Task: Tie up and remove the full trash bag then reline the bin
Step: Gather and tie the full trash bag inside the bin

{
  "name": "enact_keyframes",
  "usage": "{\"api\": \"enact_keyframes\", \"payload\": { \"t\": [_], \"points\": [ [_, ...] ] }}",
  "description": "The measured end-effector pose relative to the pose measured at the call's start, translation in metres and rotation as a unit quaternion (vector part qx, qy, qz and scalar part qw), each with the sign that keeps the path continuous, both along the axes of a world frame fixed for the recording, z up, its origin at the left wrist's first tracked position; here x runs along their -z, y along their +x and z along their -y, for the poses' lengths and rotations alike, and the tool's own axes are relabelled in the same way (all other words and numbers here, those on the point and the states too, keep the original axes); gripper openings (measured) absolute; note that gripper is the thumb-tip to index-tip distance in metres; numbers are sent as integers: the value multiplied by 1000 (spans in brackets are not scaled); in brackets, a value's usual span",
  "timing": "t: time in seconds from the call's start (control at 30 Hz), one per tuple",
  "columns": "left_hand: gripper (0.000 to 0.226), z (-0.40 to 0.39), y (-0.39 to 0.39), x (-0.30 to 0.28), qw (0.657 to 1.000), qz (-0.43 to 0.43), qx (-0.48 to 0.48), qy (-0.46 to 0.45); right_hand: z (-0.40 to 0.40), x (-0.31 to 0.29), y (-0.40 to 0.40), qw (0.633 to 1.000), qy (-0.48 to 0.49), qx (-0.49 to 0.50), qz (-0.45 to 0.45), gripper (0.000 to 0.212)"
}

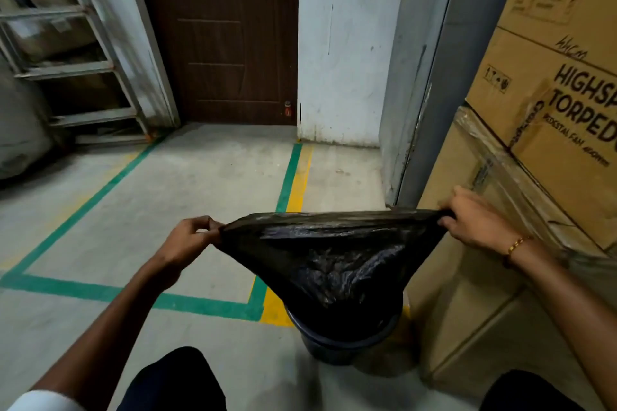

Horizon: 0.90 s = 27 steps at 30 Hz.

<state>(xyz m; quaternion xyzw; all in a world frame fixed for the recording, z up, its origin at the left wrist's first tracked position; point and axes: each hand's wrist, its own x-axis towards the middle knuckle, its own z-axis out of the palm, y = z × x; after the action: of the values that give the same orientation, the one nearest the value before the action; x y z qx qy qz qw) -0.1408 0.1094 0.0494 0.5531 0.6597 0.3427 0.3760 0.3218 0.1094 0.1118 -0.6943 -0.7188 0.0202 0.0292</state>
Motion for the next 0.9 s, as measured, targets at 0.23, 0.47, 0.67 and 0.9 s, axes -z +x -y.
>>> {"api": "enact_keyframes", "payload": {
  "t": [0.23,0.47,0.67,0.9],
  "points": [
    [15,-11,37,36,908,375,-168,-85,3,40,-26,722,-10,210,-659,24],
    [23,-19,74,55,975,194,-98,41,-12,101,-48,665,114,233,-700,19],
    [66,-16,63,33,976,-4,211,-49,-20,100,-39,723,75,145,-671,61],
    [17,-37,50,27,942,-187,279,5,-3,71,-45,968,-71,-127,-207,65]
  ]
}}
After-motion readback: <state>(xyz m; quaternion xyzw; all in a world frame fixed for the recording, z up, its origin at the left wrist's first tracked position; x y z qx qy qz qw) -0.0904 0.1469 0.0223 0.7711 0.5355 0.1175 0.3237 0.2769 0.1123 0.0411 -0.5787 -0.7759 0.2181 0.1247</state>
